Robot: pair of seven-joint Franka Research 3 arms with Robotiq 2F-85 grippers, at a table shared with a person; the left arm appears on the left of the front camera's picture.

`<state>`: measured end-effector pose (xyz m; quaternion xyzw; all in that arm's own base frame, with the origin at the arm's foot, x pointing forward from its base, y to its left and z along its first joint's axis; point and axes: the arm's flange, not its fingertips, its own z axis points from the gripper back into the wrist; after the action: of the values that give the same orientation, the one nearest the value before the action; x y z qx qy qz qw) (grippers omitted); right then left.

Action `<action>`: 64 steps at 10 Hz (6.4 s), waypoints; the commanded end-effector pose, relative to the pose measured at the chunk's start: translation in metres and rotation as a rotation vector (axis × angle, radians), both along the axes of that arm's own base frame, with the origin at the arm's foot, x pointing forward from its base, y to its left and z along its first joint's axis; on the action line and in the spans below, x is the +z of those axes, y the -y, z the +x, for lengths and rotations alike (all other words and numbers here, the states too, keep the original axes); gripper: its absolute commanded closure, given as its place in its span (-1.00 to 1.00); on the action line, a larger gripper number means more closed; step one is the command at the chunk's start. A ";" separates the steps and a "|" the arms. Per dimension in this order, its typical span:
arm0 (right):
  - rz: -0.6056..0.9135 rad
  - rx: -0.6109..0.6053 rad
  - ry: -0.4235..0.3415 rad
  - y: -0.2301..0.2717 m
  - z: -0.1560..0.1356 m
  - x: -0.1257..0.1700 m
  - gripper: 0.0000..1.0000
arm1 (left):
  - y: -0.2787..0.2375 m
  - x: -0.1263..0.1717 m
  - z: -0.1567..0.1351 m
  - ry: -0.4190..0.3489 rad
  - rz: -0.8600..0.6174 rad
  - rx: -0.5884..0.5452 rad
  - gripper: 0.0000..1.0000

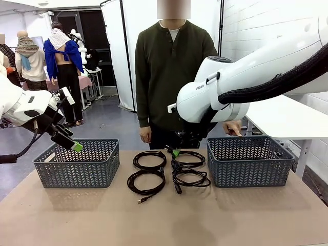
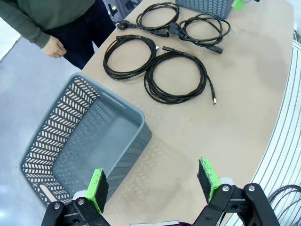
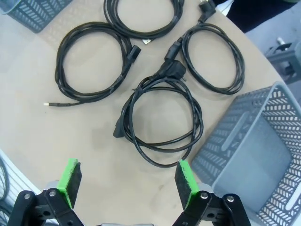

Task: Organize the cables according to human instructions.
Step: Pick up a bundle of cables and place it in the basket indicated by the human.

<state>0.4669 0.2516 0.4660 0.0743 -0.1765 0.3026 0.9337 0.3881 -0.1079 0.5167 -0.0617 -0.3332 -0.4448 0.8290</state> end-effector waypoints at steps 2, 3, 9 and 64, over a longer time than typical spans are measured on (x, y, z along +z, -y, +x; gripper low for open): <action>0.000 0.000 0.000 0.000 0.000 0.000 -1.00 | -0.002 -0.001 0.001 -0.003 -0.011 -0.005 -1.00; 0.007 -0.031 -0.013 -0.006 0.007 -0.002 -1.00 | -0.002 -0.001 0.001 -0.003 -0.011 -0.005 -1.00; -0.017 -0.285 -0.062 -0.031 0.027 -0.036 -1.00 | -0.002 -0.001 0.001 -0.003 -0.011 -0.005 -1.00; -0.160 -0.492 -0.165 -0.082 0.068 -0.132 1.00 | -0.002 -0.001 0.001 -0.003 -0.011 -0.005 -1.00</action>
<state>0.5379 0.3332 0.3213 -0.0040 -0.0802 0.0681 0.9944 0.3880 -0.1082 0.5169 -0.0637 -0.3335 -0.4421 0.8302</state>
